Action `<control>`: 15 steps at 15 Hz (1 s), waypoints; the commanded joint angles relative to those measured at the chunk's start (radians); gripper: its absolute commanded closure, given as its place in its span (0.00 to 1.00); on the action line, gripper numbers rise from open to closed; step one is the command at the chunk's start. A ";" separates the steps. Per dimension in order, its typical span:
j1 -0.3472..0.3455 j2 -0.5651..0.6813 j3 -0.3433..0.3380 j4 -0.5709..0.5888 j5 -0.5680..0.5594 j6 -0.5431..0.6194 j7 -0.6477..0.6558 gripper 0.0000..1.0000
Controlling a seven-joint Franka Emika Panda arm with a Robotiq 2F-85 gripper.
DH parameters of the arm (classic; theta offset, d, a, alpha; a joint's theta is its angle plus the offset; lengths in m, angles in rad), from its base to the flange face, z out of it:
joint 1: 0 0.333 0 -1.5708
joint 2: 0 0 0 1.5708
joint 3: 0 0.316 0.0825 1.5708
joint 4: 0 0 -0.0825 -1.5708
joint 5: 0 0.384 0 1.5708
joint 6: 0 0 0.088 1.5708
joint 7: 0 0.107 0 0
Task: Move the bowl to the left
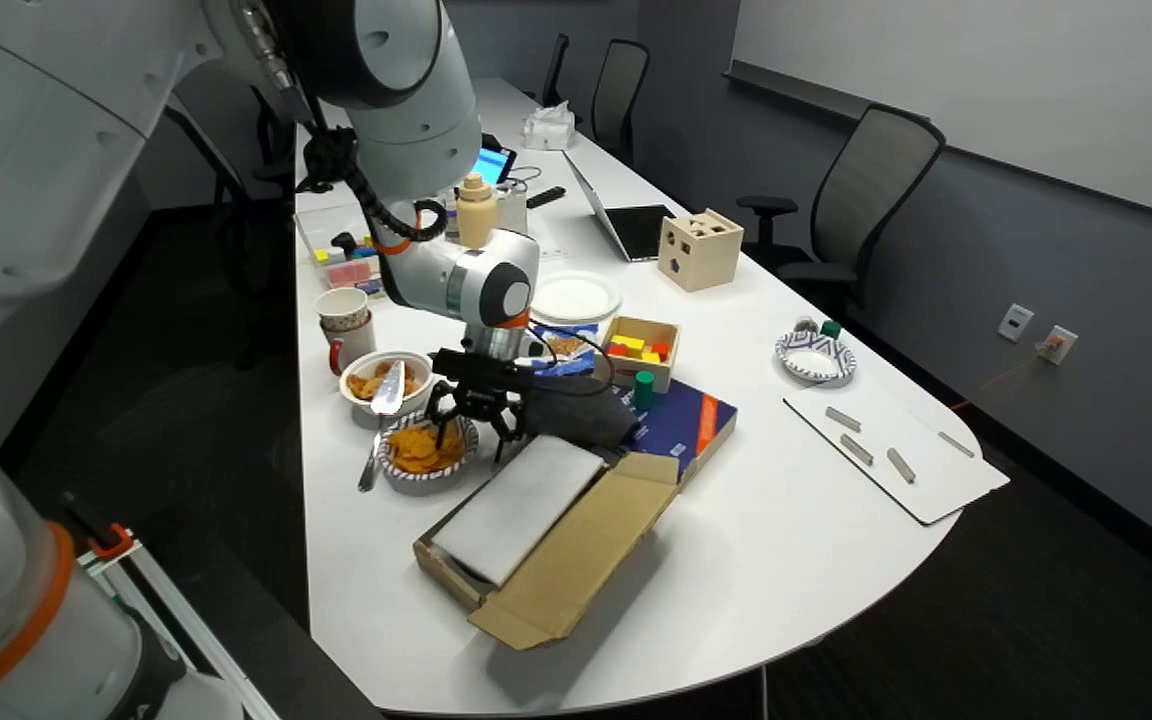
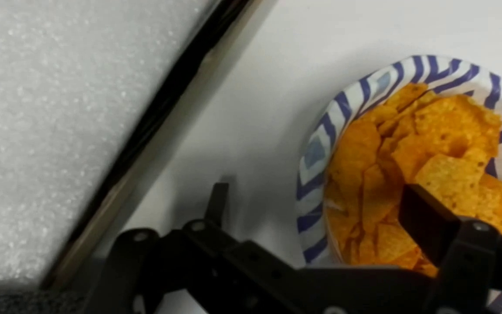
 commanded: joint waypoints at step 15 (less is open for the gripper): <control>-0.016 0.023 0.015 0.076 0.041 -0.073 0.015 0.97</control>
